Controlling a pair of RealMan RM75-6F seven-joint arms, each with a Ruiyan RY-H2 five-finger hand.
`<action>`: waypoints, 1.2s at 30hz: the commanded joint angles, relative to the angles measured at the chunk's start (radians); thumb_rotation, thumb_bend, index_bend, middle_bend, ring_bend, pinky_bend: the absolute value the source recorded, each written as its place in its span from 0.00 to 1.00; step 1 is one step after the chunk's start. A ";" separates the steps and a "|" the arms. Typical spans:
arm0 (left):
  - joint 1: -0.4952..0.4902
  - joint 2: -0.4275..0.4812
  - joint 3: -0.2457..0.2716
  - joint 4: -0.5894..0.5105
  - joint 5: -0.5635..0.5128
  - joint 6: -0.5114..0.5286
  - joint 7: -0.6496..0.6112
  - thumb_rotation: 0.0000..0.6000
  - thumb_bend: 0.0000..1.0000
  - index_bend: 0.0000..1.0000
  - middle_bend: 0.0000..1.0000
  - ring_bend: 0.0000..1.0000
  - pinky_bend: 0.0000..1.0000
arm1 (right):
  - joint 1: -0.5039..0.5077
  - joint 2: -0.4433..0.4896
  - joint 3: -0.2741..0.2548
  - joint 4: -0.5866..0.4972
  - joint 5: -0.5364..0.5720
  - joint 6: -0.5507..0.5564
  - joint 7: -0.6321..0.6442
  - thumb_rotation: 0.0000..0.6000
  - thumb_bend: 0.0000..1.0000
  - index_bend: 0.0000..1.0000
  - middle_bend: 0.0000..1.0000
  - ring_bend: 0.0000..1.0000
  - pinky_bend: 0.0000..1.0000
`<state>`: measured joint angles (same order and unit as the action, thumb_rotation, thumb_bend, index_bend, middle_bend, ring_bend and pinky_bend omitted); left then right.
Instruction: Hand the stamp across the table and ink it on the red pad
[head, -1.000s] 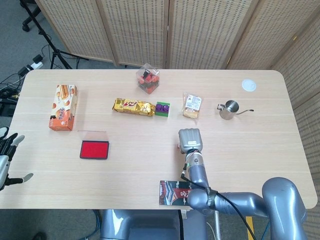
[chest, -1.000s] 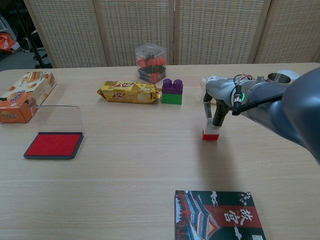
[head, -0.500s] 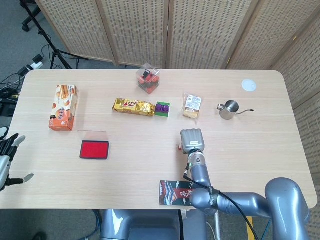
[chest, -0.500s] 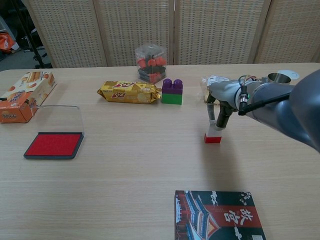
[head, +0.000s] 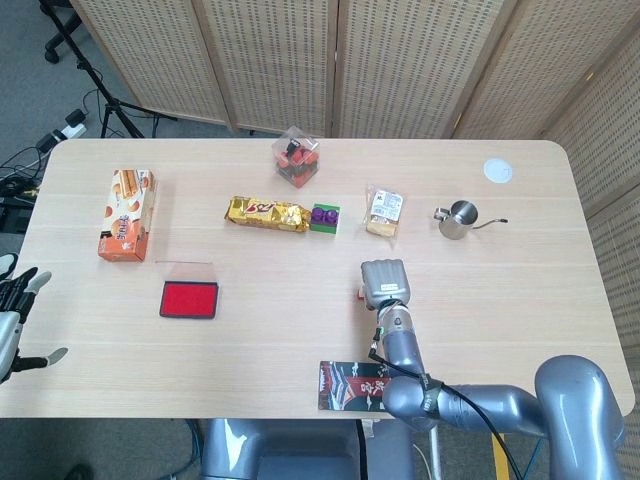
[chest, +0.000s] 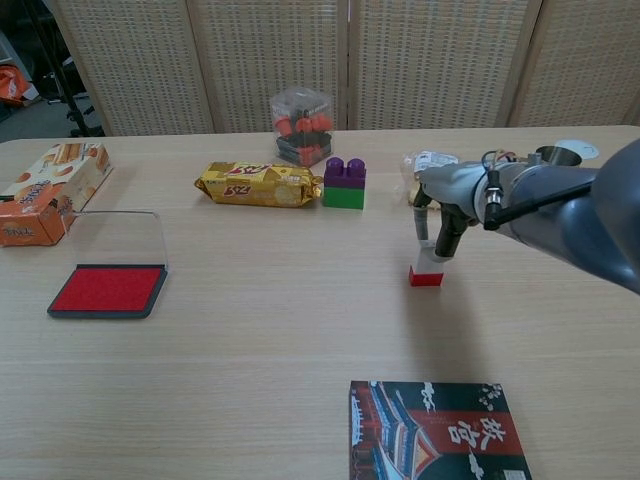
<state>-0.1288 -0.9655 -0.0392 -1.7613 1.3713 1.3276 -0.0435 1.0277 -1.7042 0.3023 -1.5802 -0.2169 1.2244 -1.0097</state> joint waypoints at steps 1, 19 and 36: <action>0.000 0.000 0.000 0.000 0.000 0.001 -0.001 1.00 0.00 0.00 0.00 0.00 0.00 | -0.001 0.005 -0.001 -0.008 -0.001 -0.001 -0.001 1.00 0.44 0.39 0.96 1.00 1.00; -0.006 0.016 -0.017 0.001 -0.028 -0.009 -0.032 1.00 0.00 0.00 0.00 0.00 0.00 | -0.226 0.535 -0.129 -0.343 -0.626 -0.031 0.243 1.00 0.00 0.14 0.14 0.05 0.36; -0.084 0.119 -0.032 0.003 0.166 -0.024 -0.148 1.00 0.00 0.00 0.00 0.00 0.00 | -0.706 0.550 -0.286 0.155 -1.166 0.441 1.068 1.00 0.00 0.00 0.00 0.00 0.12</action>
<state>-0.1876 -0.8620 -0.0690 -1.7512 1.5047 1.3244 -0.1652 0.4250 -1.1550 0.0510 -1.4442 -1.3290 1.5521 -0.0445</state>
